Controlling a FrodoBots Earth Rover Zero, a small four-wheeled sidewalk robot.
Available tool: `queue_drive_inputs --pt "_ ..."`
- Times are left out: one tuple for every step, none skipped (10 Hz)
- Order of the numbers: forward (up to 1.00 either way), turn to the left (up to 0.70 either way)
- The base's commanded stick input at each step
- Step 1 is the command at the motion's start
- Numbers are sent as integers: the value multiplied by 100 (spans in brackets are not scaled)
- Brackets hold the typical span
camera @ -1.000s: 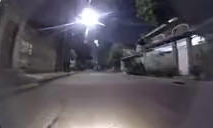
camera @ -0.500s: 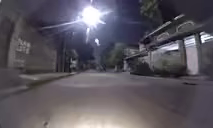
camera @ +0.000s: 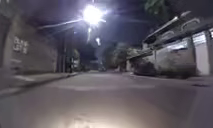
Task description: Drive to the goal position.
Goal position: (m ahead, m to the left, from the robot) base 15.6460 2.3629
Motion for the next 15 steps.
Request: queue_drive_inputs --pt "100 0" --pt "100 0" --pt "100 0" --pt "100 0" --pt "100 0" --pt "100 3" --pt "100 1" --pt "100 0" --pt "100 0" --pt "100 0" --pt "100 0" --pt "100 0" --pt "100 0" --pt "100 0" --pt "100 0"
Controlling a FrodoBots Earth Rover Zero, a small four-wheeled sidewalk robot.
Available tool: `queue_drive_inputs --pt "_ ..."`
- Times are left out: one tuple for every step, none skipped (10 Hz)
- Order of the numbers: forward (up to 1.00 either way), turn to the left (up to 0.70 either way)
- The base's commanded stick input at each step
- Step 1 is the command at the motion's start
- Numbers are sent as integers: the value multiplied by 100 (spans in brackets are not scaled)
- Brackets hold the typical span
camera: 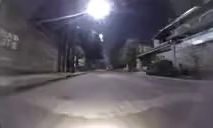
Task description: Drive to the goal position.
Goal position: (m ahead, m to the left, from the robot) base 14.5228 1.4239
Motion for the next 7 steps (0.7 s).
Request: queue_drive_inputs --pt "100 0" --pt "100 0" --pt "100 0" --pt "100 0" --pt "100 0" --pt "100 0" --pt "100 0"
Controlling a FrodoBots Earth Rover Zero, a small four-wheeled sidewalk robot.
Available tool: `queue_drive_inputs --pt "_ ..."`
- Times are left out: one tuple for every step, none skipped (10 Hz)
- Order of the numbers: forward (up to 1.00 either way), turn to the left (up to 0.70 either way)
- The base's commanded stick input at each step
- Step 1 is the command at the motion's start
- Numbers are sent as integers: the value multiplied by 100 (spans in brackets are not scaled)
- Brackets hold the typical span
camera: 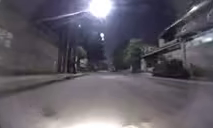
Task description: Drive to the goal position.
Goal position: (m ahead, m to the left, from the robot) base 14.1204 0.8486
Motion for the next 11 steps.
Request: queue_drive_inputs --pt "100 0" --pt "100 0" --pt "100 0" --pt "100 0" --pt "100 0" --pt "100 0" --pt "100 0" --pt "100 0" --pt "100 0" --pt "100 0" --pt "100 0"
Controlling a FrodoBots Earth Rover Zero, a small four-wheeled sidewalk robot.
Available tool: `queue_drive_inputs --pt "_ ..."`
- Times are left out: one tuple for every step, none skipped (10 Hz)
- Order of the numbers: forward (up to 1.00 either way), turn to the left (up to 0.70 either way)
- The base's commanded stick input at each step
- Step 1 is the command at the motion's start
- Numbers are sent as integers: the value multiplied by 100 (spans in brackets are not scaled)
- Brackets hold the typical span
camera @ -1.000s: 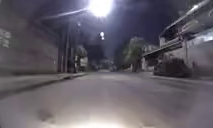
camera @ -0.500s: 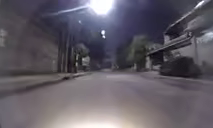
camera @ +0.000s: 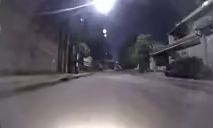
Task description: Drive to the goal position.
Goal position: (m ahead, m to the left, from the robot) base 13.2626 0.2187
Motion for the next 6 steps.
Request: queue_drive_inputs --pt "100 0" --pt "100 0" --pt "100 0" --pt "100 0" --pt "100 0" --pt "100 0"
